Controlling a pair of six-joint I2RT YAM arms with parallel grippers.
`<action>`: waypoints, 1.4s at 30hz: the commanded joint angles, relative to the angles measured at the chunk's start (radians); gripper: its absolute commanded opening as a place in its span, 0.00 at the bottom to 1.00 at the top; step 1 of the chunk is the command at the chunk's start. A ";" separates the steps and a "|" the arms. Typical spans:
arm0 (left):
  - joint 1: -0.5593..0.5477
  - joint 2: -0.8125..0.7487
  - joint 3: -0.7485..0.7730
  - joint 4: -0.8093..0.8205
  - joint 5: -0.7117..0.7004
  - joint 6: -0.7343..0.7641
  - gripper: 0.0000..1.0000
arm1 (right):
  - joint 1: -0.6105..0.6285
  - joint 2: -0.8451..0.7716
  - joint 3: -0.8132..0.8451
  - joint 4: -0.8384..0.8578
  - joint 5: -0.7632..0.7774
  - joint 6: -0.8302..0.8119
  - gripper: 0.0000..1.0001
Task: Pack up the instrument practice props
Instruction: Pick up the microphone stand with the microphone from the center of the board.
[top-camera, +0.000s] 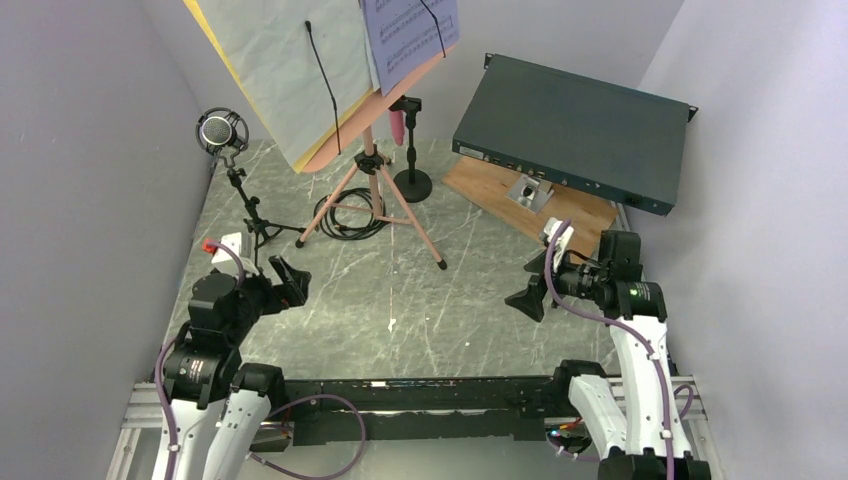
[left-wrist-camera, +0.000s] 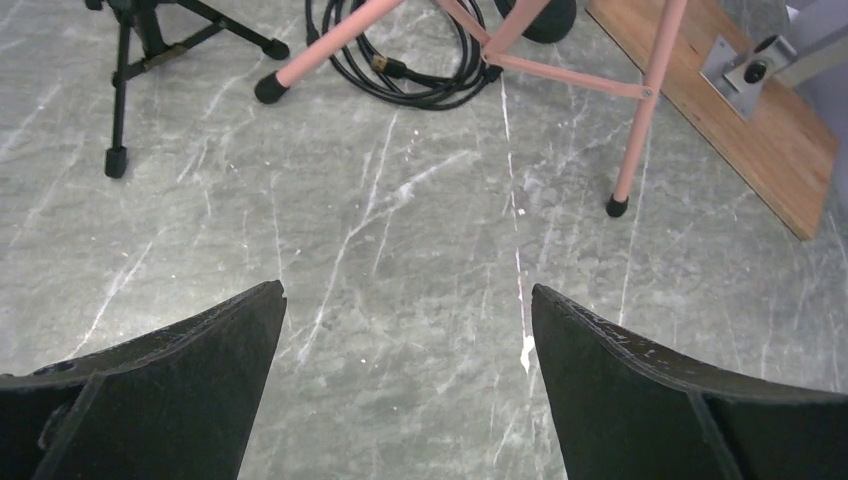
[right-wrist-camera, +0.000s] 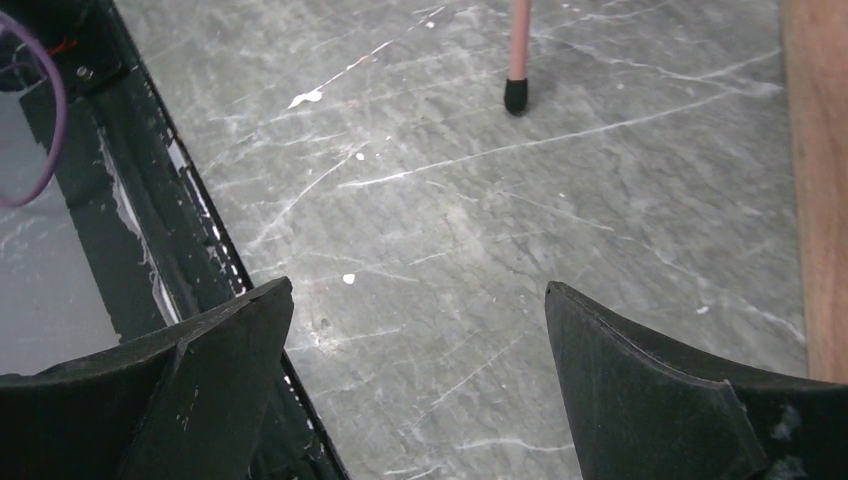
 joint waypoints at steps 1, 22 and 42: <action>-0.002 0.013 0.000 0.100 -0.100 -0.006 1.00 | 0.050 0.020 -0.024 0.111 -0.017 -0.022 1.00; 0.272 0.614 0.406 0.196 -0.008 0.140 0.99 | 0.153 0.017 -0.036 0.100 0.063 -0.064 1.00; 0.386 0.861 0.471 0.386 0.077 0.299 0.80 | 0.158 0.048 -0.030 0.095 0.065 -0.077 1.00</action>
